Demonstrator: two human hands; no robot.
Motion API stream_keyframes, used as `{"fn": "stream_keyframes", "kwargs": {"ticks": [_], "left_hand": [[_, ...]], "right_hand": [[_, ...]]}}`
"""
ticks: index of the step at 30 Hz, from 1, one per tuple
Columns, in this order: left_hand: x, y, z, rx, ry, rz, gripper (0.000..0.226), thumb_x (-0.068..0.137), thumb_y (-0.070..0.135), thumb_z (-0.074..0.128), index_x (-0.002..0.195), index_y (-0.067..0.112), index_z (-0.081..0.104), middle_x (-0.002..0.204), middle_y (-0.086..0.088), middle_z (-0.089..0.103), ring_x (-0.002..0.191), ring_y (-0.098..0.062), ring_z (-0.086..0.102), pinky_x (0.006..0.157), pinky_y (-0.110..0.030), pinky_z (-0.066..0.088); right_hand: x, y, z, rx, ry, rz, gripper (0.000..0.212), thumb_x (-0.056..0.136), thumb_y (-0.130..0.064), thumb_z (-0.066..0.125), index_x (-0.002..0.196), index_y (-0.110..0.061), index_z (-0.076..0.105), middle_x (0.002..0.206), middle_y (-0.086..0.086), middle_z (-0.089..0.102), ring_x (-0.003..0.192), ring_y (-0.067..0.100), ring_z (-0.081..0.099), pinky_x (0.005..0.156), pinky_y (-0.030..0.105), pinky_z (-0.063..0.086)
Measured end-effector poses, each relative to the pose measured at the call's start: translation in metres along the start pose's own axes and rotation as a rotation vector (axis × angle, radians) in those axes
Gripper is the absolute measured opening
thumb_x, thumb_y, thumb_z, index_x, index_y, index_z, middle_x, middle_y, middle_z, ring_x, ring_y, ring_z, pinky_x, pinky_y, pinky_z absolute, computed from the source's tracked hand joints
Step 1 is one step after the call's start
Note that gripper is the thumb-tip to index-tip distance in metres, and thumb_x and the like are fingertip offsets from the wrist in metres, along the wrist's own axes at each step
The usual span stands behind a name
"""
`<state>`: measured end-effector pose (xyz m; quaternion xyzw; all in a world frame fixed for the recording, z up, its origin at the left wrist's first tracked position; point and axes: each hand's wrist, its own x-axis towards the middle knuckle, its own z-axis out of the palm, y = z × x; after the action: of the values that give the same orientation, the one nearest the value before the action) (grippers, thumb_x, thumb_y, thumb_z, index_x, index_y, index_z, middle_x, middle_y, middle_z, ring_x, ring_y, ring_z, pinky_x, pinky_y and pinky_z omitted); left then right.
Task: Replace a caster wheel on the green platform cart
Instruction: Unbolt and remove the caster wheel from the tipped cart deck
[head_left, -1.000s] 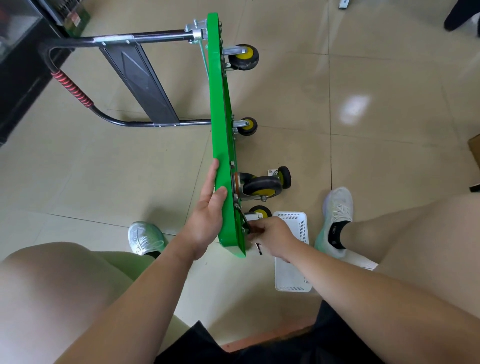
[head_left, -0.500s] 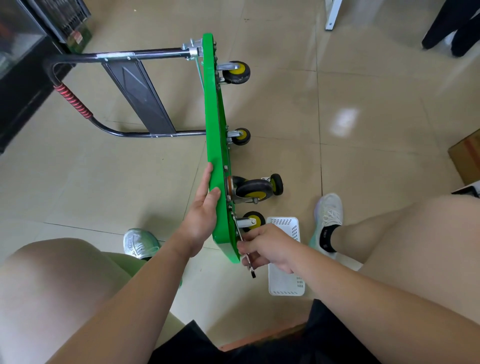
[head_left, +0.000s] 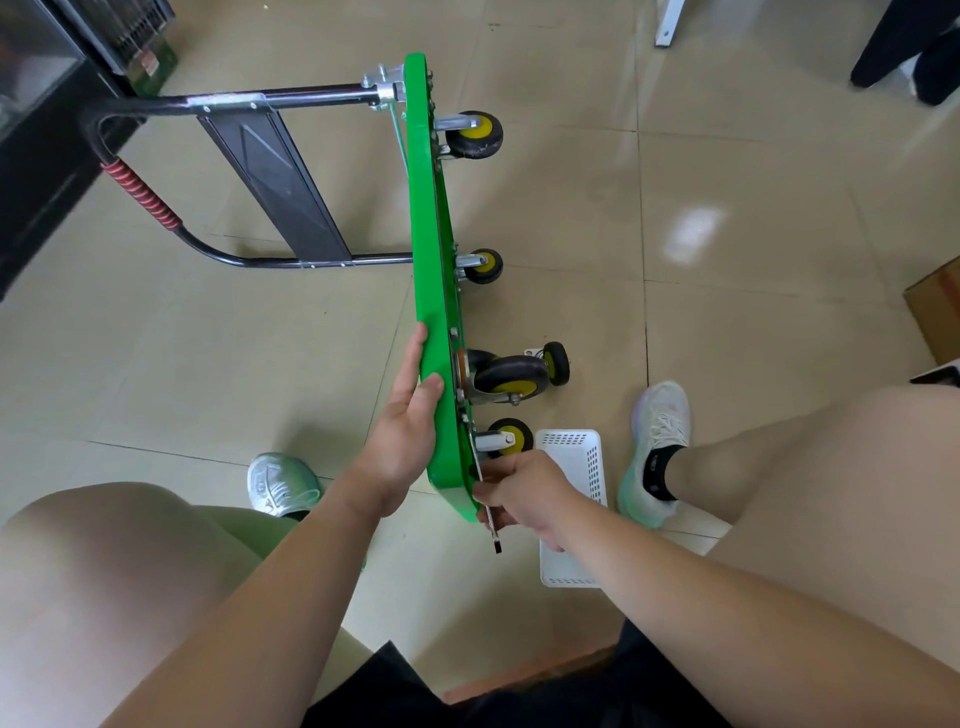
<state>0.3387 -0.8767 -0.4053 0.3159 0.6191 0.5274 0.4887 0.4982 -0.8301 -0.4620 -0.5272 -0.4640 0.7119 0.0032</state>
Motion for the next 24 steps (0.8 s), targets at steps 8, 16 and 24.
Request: {"fn": "stream_keyframes", "kwargs": {"ticks": [8, 16, 24], "left_hand": [[0.001, -0.001, -0.002, -0.013, -0.015, -0.032, 0.053, 0.098, 0.047, 0.040, 0.136, 0.081, 0.027, 0.162, 0.013, 0.039, 0.145, -0.019, 0.045, 0.120, -0.051, 0.036], [0.003, -0.002, -0.003, -0.025, -0.018, -0.038, 0.054, 0.098, 0.046, 0.040, 0.137, 0.081, 0.026, 0.162, 0.012, 0.039, 0.143, -0.023, 0.047, 0.118, -0.051, 0.039], [0.000, 0.001, 0.000, -0.022, -0.002, -0.017, 0.052, 0.098, 0.045, 0.039, 0.133, 0.083, 0.028, 0.161, 0.013, 0.038, 0.142, -0.020, 0.048, 0.118, -0.051, 0.040]], "right_hand": [[0.036, 0.022, 0.013, 0.125, 0.089, -0.037, 0.041, 0.089, 0.005, 0.069, 0.127, -0.009, 0.068, 0.113, 0.002, 0.074, 0.111, 0.022, 0.068, 0.107, 0.040, 0.050], [0.048, 0.014, 0.004, -0.001, 0.059, -0.071, 0.039, 0.088, 0.005, 0.069, 0.123, -0.010, 0.072, 0.113, 0.001, 0.076, 0.112, 0.020, 0.068, 0.106, 0.033, 0.048], [0.022, 0.016, -0.020, -0.075, 0.023, -0.097, 0.040, 0.085, -0.001, 0.077, 0.123, -0.012, 0.072, 0.098, -0.002, 0.077, 0.085, 0.012, 0.070, 0.102, 0.037, 0.054]]}}
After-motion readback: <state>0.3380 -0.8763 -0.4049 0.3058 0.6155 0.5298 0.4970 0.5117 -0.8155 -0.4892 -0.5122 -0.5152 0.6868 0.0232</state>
